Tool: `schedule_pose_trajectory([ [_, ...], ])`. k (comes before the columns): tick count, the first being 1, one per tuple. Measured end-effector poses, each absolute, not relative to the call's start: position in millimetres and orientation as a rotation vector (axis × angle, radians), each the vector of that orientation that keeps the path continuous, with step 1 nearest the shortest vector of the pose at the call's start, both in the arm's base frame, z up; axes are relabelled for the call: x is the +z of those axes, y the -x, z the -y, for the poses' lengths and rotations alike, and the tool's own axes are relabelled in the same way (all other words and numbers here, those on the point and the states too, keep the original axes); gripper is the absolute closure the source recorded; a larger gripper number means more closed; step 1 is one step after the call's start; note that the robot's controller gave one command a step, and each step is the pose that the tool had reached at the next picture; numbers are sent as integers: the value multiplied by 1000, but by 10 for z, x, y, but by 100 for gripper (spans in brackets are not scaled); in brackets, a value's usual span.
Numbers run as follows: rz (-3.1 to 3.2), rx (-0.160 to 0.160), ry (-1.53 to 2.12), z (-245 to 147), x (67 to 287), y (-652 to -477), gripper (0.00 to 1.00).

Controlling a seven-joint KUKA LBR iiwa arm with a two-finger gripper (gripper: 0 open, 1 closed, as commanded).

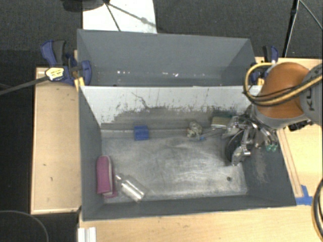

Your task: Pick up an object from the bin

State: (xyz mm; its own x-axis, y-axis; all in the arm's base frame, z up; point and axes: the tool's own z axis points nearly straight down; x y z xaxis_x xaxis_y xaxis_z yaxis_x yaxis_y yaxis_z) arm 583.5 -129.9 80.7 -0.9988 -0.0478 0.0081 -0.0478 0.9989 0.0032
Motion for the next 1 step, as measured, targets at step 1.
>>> schedule_pose_trajectory([
  [1, 3129, -27, -129, 1373, 764, -5862, 0],
])
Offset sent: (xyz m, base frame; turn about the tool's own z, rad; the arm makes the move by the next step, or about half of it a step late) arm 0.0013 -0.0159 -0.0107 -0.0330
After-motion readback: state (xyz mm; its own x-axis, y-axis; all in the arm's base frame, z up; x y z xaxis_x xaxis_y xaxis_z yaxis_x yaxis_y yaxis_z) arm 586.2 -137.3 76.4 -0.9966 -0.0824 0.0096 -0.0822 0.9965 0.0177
